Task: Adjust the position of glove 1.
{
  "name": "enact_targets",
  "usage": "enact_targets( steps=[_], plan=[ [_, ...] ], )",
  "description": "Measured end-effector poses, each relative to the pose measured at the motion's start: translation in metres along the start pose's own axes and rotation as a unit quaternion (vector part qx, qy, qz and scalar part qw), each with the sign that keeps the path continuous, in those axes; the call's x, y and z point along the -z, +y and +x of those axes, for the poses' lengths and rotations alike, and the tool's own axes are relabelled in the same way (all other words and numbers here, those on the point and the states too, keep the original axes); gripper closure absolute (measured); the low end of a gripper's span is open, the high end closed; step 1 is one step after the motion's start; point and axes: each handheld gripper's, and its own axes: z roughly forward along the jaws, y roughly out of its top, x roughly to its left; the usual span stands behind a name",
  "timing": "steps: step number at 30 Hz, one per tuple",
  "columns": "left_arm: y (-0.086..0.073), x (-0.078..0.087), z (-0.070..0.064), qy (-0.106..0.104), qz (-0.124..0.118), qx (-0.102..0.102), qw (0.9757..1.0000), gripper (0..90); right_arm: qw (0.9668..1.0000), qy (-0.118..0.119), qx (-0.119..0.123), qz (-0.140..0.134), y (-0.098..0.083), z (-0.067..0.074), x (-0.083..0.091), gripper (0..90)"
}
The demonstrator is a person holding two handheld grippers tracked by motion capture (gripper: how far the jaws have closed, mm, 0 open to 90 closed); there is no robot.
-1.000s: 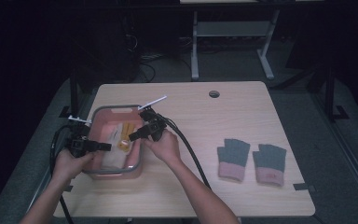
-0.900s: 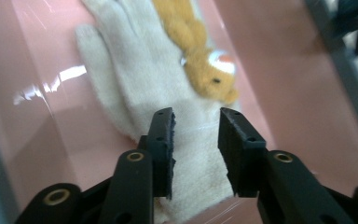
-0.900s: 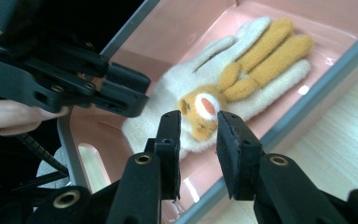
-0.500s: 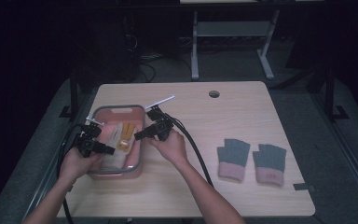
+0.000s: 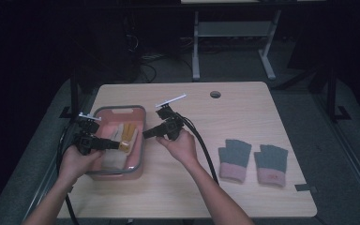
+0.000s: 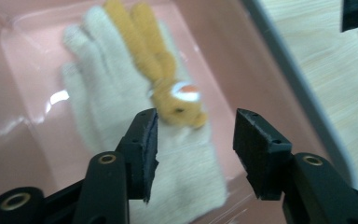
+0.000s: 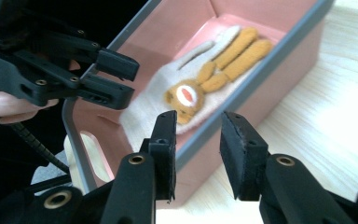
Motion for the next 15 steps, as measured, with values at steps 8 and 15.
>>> enact_targets(
  steps=[8,15],
  plan=[
    [0.007,0.0,-0.017,-0.017,-0.025,-0.017,0.9994,43.8,0.9998,-0.019,0.001,-0.004,-0.005,-0.008,0.018,61.1],
    [0.015,-0.002,-0.034,-0.025,-0.035,-0.033,0.9985,40.0,0.9994,-0.034,0.0,-0.009,-0.01,-0.014,0.036,57.5]
  ],
)
